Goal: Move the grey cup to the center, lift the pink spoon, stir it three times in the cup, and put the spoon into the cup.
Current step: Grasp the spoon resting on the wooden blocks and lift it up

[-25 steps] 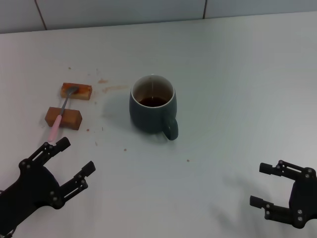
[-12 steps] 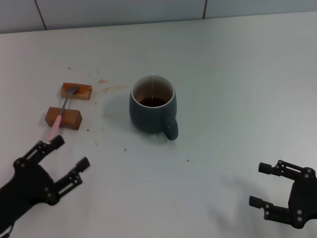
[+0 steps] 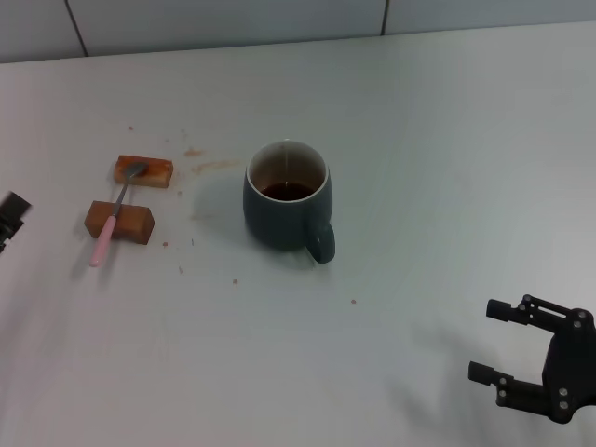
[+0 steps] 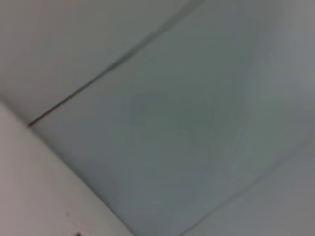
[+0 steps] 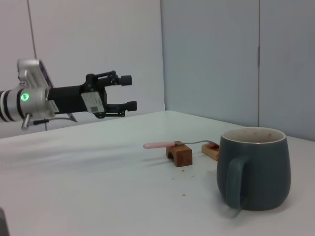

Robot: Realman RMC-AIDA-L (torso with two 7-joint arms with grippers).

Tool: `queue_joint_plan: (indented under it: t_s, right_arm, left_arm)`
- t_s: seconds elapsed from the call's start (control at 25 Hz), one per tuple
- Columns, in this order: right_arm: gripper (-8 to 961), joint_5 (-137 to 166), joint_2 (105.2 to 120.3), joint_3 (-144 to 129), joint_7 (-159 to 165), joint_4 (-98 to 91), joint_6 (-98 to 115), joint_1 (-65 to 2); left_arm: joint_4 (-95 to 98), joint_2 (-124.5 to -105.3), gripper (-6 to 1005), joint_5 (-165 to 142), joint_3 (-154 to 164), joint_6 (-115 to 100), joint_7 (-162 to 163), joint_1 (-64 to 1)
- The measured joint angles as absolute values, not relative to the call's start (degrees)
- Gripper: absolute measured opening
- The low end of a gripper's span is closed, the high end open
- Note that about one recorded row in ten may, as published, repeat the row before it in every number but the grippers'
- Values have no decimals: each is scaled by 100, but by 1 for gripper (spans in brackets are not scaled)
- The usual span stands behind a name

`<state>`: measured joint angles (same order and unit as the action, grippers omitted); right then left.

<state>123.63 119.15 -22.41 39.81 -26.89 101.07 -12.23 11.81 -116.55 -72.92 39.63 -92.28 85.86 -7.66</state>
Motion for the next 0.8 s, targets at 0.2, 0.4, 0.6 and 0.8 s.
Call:
queue_joint_plan:
  t_s: [0.2, 0.4, 0.6, 0.8]
  right_arm:
    - [752, 12365, 11904, -2248, 3981, -2693, 10121, -1244]
    - [752, 12367, 11897, -2250, 3981, -2725, 10135, -1252]
    - [752, 12367, 11892, -2243, 4019, -2782, 10195, -1262]
    - [752, 12352, 11890, -2241, 4033, -2795, 10199, -1284]
  left_arm:
    - [1148, -11648, 748, -7296, 3892, -9103, 9947, -821]
    - [1106, -11795, 746, -7316, 3854, -8798, 11259, -756]
    - [790, -11814, 745, -7320, 3839, -8761, 11610, -717]
    - [523, -11818, 744, -7348, 3882, -8715, 11697, -711]
